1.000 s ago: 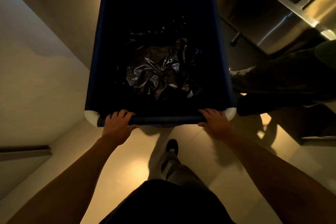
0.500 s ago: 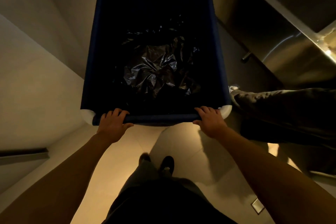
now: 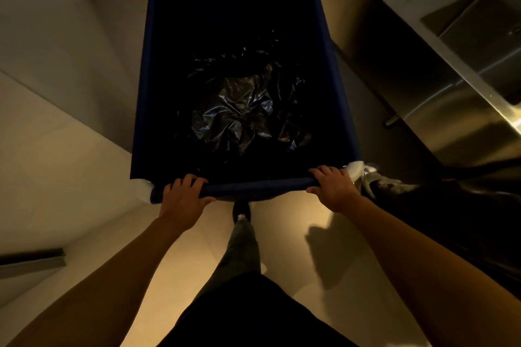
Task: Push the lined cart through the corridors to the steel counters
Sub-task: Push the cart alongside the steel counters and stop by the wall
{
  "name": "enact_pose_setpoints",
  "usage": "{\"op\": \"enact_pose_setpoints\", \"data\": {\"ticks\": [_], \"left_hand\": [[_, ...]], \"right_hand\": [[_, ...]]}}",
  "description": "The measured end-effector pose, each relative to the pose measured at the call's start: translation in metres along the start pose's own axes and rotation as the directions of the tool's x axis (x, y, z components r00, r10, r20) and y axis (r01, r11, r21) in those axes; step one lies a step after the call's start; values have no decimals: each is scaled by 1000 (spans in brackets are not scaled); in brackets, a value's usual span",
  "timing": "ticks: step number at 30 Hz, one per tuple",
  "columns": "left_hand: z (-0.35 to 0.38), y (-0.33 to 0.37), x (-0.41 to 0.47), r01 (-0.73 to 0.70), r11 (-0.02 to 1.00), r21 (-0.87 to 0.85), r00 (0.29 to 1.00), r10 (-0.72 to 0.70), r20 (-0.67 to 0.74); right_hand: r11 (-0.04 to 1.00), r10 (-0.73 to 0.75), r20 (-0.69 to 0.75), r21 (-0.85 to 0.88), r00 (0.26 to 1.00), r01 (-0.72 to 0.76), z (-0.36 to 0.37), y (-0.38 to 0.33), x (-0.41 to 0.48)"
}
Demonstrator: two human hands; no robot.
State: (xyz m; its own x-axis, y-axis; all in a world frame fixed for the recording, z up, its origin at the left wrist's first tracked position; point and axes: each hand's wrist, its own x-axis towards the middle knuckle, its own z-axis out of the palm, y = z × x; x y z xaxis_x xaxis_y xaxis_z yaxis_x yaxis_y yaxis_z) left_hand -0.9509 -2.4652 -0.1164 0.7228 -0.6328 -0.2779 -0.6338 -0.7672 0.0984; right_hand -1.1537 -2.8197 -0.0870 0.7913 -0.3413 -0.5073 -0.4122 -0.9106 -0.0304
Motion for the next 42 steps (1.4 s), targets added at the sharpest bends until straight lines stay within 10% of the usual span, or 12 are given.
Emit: {"op": "enact_pose_setpoints", "data": {"ticks": [42], "left_hand": [[-129, -48, 363, 230, 972, -53, 965, -221, 139]], "right_hand": [[989, -146, 122, -4, 982, 148, -260, 42, 404]]}}
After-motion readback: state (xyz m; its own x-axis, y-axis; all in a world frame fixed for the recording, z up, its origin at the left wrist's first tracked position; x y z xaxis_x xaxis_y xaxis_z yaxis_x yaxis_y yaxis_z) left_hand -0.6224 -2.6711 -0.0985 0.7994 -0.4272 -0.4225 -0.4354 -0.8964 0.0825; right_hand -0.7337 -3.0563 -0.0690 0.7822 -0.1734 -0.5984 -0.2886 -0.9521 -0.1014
